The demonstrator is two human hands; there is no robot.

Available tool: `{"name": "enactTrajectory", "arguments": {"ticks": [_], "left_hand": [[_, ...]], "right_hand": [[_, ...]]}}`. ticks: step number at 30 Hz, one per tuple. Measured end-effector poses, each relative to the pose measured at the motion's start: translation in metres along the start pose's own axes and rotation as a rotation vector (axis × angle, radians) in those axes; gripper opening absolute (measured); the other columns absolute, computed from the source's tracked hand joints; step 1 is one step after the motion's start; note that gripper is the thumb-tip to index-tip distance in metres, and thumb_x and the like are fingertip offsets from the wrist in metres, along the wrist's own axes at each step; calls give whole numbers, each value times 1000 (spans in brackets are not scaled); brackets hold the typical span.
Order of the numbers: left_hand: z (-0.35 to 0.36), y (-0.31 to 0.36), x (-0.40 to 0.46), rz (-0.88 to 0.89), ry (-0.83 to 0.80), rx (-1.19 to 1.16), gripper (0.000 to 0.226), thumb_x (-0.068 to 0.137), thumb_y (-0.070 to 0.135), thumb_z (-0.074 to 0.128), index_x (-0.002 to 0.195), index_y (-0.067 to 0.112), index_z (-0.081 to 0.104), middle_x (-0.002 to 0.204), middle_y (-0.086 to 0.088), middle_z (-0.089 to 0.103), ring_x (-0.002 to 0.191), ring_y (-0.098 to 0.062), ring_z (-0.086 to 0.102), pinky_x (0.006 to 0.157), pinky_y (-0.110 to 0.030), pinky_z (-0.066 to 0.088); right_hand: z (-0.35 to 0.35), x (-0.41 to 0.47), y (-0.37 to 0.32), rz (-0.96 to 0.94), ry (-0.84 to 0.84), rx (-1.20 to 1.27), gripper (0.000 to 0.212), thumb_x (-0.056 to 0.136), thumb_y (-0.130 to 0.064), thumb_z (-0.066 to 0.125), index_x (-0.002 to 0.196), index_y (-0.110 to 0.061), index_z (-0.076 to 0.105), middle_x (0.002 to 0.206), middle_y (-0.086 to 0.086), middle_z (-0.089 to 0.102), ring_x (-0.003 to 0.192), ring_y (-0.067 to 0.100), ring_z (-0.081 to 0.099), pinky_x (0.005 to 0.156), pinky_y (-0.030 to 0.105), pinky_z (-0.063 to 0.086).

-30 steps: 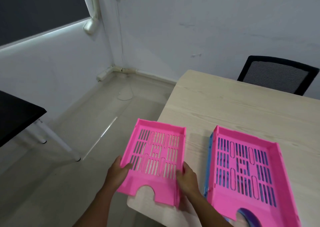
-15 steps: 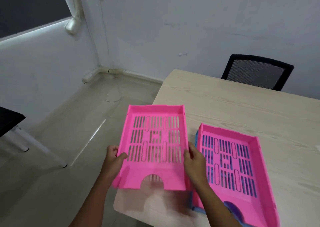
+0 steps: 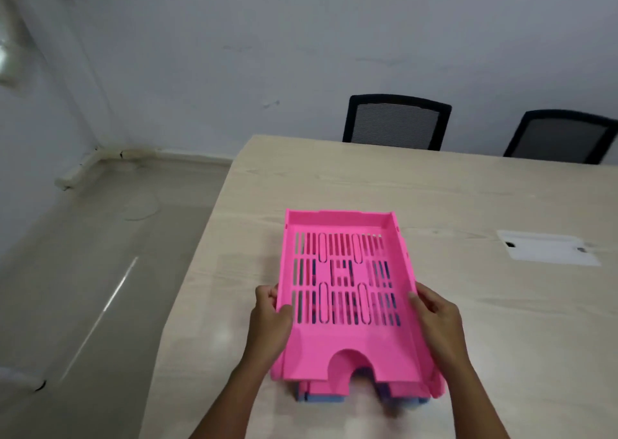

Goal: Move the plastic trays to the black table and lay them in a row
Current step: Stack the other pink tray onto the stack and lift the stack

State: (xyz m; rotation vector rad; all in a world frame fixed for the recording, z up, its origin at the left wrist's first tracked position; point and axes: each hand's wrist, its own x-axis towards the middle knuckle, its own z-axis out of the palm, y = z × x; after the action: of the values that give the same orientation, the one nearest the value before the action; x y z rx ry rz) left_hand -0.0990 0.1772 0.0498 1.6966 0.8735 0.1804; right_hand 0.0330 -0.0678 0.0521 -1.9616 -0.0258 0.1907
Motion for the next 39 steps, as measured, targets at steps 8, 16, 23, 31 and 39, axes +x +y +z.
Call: {"name": "enactTrajectory", "arguments": {"ticks": [8,16,23,31,39], "left_hand": [[43,7,-14,-14,-30,25,11,91,5,47,99,10,41,78,-6,62,60,-20,55,52,-33,38],[47,5,-21,-3,10,15,12,93,6,50,101,10,44,79,-5,63,59,-17,53,49,-29,39],[47,4,-6,-18,-1,-43,22,93,9,53,111,21,45,98,11,67,74,-15,68,59,-30,52],[45,-13,35,-226,-135,-288,73,71,62,66,131,27,45,132,-8,62,118,-31,61,102,-57,47],[50,-15,26,-272,-245,-448,53,85,52,64,127,20,62,116,-15,74,105,-36,70,102,-60,46]], "right_hand": [[-40,2,26,68,8,23,29,96,-18,64,123,-24,73,110,-7,79,95,16,75,87,46,62],[-38,10,30,96,-46,78,28,98,-21,61,122,-28,73,110,-12,78,99,15,74,89,48,61],[-36,20,36,107,-57,127,29,97,-18,62,124,-22,72,114,-5,76,103,18,72,93,49,58],[-40,39,45,196,-65,231,29,95,-27,65,122,-17,71,115,4,75,96,19,71,81,45,58],[-30,46,72,427,-450,428,62,89,-63,55,125,-15,70,120,18,74,111,42,68,110,62,40]]}}
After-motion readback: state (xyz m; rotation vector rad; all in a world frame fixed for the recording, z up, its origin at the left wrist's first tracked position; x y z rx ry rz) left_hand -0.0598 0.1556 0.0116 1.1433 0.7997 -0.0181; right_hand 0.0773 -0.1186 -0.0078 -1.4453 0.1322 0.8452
